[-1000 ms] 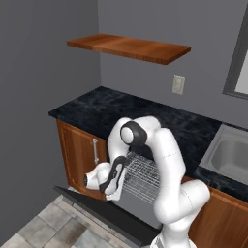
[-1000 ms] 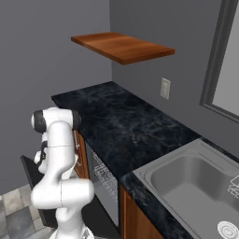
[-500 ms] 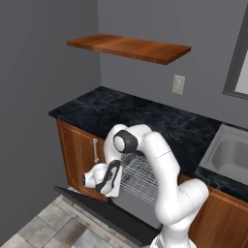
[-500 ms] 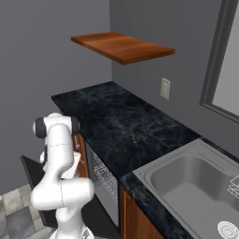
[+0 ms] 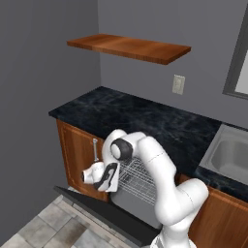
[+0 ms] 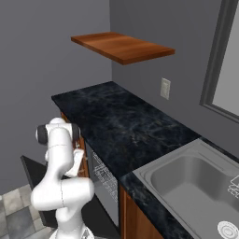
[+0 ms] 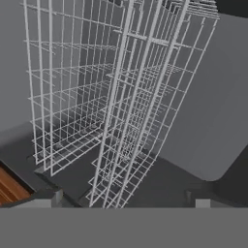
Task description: Open the dishwasher door and pull out the top rack.
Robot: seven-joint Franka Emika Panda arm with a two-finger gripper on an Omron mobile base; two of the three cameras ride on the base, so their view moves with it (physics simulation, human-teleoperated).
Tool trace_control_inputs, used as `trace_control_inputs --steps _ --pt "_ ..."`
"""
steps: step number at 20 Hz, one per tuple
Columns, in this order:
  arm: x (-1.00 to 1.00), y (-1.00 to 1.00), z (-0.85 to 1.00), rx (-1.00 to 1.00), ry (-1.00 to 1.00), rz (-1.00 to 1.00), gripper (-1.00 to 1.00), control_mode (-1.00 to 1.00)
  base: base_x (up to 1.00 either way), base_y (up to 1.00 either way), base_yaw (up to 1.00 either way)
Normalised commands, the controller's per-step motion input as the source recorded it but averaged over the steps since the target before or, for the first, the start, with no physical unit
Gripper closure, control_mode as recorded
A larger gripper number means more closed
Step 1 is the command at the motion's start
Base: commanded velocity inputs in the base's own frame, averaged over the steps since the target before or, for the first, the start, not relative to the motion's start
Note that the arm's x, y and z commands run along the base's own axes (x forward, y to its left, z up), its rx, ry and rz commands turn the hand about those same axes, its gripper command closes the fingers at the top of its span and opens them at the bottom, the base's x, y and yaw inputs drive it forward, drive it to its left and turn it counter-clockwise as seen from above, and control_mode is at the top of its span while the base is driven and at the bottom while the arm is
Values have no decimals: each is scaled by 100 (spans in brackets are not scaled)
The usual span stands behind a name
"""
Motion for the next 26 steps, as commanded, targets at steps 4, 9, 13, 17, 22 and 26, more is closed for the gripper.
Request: trace_control_inputs --steps 4,9,13,17,22,26 --pt "50 0 -25 -3 0 0 -100 -100 0 0 0" --pt "36 0 -38 -5 0 0 -100 -100 0 0 0" --pt "34 0 -34 -5 0 0 -100 -100 0 0 0" --pt "38 -2 -18 -3 0 0 -100 -100 0 0 0" --pt "40 -9 -8 0 0 0 -100 -100 0 0 0" --pt "37 -7 -20 0 0 0 -100 -100 0 0 0"
